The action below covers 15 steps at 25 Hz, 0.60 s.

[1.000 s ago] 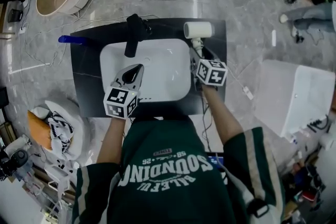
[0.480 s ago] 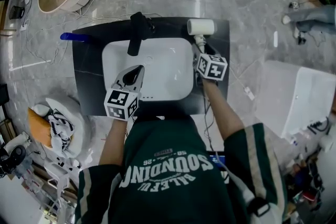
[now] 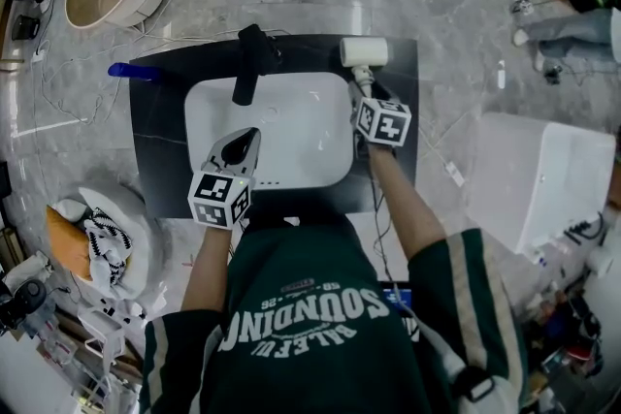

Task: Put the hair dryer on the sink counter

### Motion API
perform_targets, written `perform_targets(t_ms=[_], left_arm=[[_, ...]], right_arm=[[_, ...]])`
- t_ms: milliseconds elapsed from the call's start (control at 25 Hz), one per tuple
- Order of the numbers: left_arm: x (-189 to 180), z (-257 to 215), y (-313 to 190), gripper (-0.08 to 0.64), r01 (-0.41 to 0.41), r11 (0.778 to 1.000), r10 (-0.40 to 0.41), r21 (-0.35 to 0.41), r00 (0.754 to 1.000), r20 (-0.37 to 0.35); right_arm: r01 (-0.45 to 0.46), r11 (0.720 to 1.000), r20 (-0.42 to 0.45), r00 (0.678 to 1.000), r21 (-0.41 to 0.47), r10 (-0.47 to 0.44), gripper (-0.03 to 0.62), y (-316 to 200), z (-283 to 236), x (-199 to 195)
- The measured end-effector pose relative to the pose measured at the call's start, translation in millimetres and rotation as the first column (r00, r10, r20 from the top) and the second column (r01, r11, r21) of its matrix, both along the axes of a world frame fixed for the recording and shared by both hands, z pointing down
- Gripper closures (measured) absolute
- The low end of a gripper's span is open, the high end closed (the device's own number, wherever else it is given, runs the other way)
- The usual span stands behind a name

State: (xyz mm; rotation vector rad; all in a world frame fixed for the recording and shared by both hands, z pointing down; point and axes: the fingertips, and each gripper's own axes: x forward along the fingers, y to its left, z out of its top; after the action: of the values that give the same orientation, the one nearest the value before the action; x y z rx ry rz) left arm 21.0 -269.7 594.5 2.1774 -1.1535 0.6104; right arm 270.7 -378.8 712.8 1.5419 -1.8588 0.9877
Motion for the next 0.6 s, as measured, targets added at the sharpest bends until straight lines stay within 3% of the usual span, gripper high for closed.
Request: perform_targets(t_ms=[280,400,600], left_arm=[[-9,-4,10,0.558,-0.008,1.000,0.008,0.011,1.000,-0.016],[-15,-9,14,0.558,-0.012,1.000,0.013,0.027,1.000,-0.016],[-28,-15,21,0.558,-0.027,0.998,0.028,0.061,0.999,-0.016]], right_arm=[[0.004,1.000,-0.052,0.999,-0.005,-0.005,0.365,0,-4,3],[0.025,0.999,-0.122,0.992,0.027,-0.022,0.365,3,-17,7],[0.013,0.996,-0.142,0.990,0.085,0.000,0.365,17,-40,3]])
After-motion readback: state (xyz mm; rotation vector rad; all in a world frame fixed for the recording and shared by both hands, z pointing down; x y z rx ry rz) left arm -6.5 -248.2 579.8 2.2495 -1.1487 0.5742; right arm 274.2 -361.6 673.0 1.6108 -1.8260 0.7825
